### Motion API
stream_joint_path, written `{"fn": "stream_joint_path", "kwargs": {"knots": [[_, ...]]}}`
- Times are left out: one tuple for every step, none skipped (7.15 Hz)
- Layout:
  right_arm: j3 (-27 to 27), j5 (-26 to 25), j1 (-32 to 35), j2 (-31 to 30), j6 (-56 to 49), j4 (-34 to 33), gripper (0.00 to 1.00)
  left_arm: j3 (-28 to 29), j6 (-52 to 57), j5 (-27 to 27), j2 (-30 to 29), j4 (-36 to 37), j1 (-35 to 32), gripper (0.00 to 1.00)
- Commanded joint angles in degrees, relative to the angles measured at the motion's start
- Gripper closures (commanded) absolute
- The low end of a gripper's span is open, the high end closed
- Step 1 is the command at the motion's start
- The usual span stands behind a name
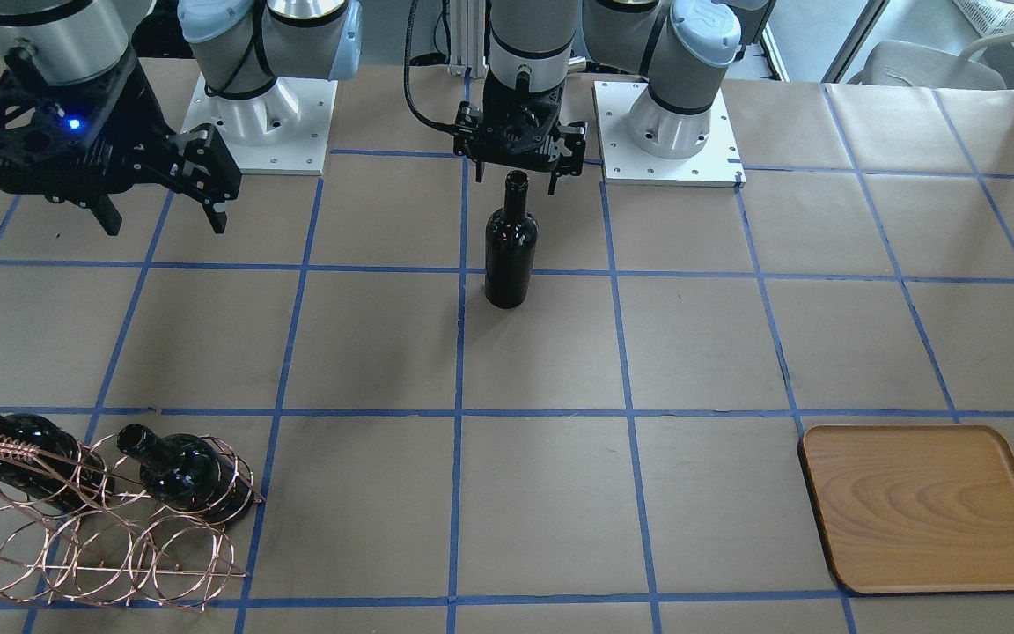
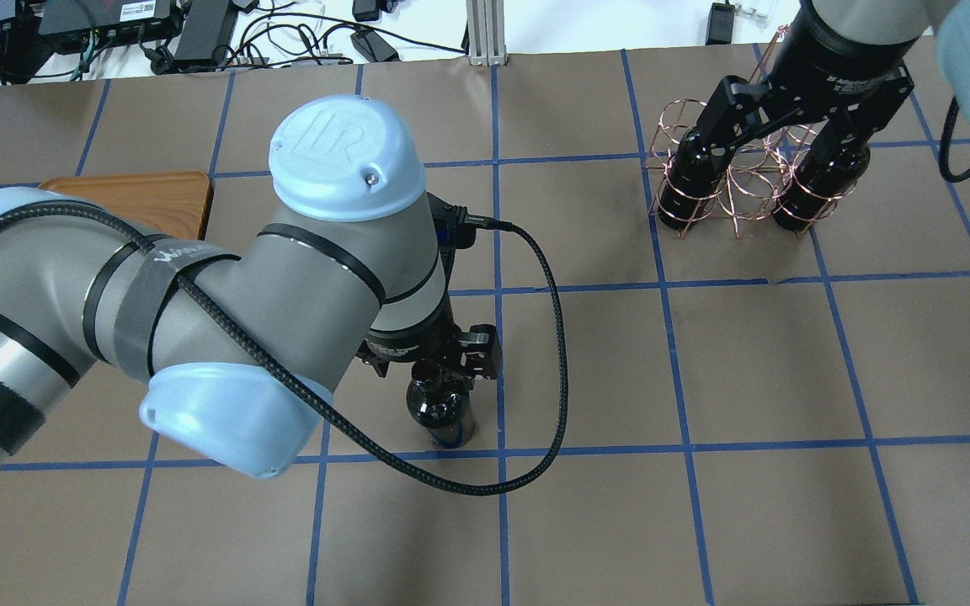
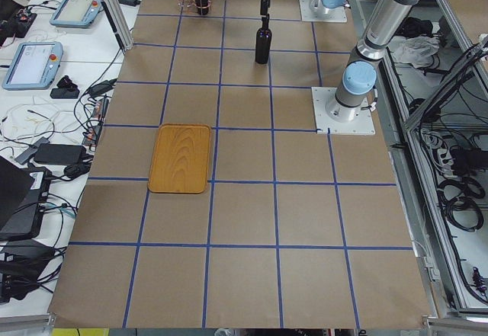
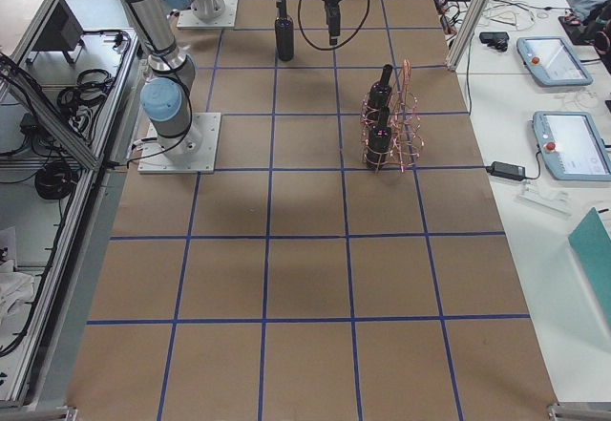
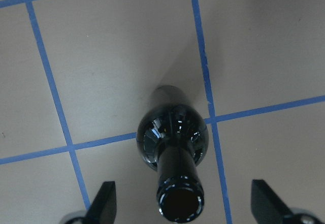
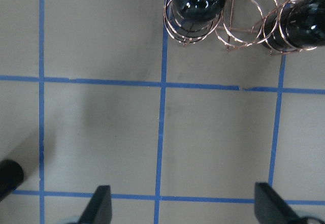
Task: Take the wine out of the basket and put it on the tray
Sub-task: 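Move the left gripper over the standing bottle while the right gripper returns to the rack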
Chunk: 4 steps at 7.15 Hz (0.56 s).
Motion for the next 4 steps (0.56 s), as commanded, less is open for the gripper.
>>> {"fn": "stream_joint_path", "kwargs": {"knots": [[-2.79,-0.17,0.04,1.33,0.09,-0.71,0.0,-0.51,0.06,0.03,-0.66,0.08,-0.03,0.14],[-2.79,-0.6,0.21,0.89,0.18,-0.71,0.0,-0.51,0.06,0.2,-1.18,0.08,-0.03,0.18],[-2.79,-1.22,0.3,0.63,0.09,-0.62,0.0,-0.51,0.15,0.2,-1.28,-0.26,-0.03,0.24],[-2.7,-1.22,0.39,0.27,0.18,-0.53,0.0,-0.51,0.33,0.29,-1.28,-0.44,-0.03,0.3]]}}
